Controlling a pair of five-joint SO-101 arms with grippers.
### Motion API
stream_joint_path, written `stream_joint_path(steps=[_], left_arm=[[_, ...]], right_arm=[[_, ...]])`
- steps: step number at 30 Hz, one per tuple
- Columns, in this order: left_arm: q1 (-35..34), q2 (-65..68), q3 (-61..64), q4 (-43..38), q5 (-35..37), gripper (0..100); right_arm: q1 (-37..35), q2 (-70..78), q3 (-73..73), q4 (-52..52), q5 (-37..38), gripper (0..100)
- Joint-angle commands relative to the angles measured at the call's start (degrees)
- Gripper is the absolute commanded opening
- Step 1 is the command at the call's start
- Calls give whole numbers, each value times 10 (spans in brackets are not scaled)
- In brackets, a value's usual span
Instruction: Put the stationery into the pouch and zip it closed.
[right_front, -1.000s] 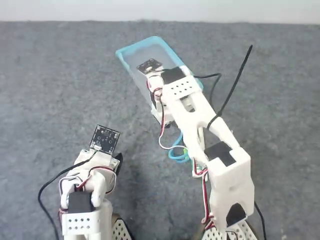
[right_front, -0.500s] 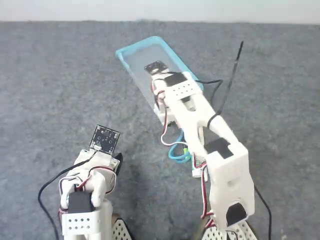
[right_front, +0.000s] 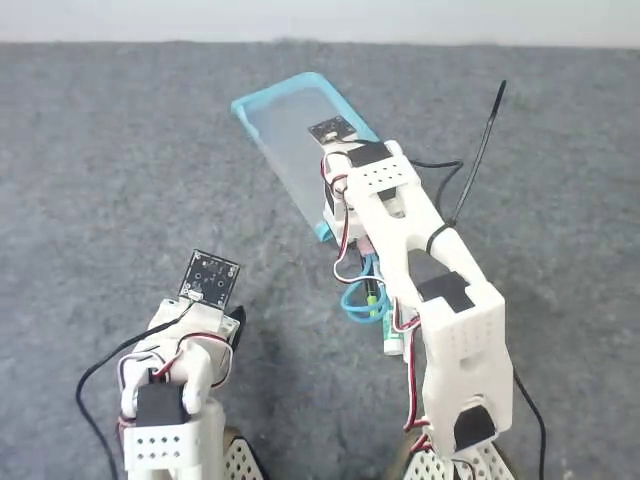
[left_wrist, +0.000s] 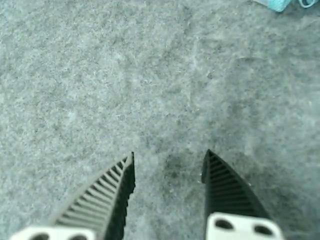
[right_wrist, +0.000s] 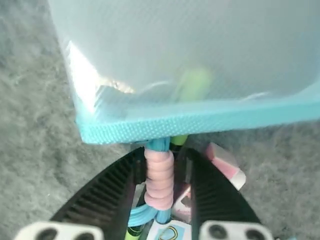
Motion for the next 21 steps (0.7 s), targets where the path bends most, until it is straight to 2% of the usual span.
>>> stream_joint_path(steps=[1, 10, 16, 21], left_arm=[[-4, -4, -5, -11, -4, 207], [-4, -4, -5, -11, -4, 207], [-4, -5, -5, -14, -4, 207], [-4, -6, -5, -39, -4, 207]], right_arm=[[6, -8, -4, 17, 14, 178], [4, 4, -3, 25, 18, 181], [8, 29, -17, 16, 15, 16], [3, 0, -33, 44, 12, 6]])
